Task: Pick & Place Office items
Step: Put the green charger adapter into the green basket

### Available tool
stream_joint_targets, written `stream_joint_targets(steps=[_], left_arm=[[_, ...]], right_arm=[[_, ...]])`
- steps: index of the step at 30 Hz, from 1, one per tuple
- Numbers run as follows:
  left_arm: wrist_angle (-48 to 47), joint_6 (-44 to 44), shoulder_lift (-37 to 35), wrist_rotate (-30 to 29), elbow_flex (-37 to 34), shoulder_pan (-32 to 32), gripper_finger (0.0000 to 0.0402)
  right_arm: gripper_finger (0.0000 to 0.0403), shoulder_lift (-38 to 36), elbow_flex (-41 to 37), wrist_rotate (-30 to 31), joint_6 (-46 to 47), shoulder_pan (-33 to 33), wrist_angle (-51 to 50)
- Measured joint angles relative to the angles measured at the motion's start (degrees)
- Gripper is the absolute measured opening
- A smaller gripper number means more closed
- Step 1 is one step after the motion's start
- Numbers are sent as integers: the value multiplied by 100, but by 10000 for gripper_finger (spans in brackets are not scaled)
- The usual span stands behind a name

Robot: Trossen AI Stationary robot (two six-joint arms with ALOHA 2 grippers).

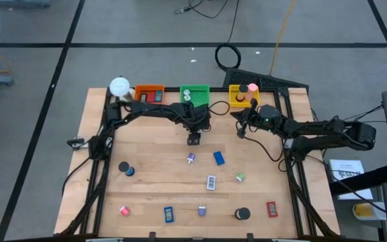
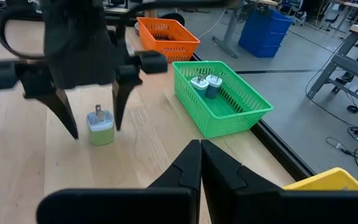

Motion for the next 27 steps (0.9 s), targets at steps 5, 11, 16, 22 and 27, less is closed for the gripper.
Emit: stream_joint_targets(steps=[5,11,16,22,27], left_arm=[[74,-48,6,-54,0,0,231],[27,-191,6,-56,0,0,166],[-10,-612,-77,-47,0,67,135],[-228,-2184,-559,238,353,615,135],[-578,-2955,-674,55,1300,1254,135]], right_arm=[[1,0,0,0,-2,0,-2],[1,0,0,2,-41,0,-2],[1,0,0,2,-42,0,-2],[1,0,0,1,-42,0,-4],[1,0,0,1,-41,2,-2]])
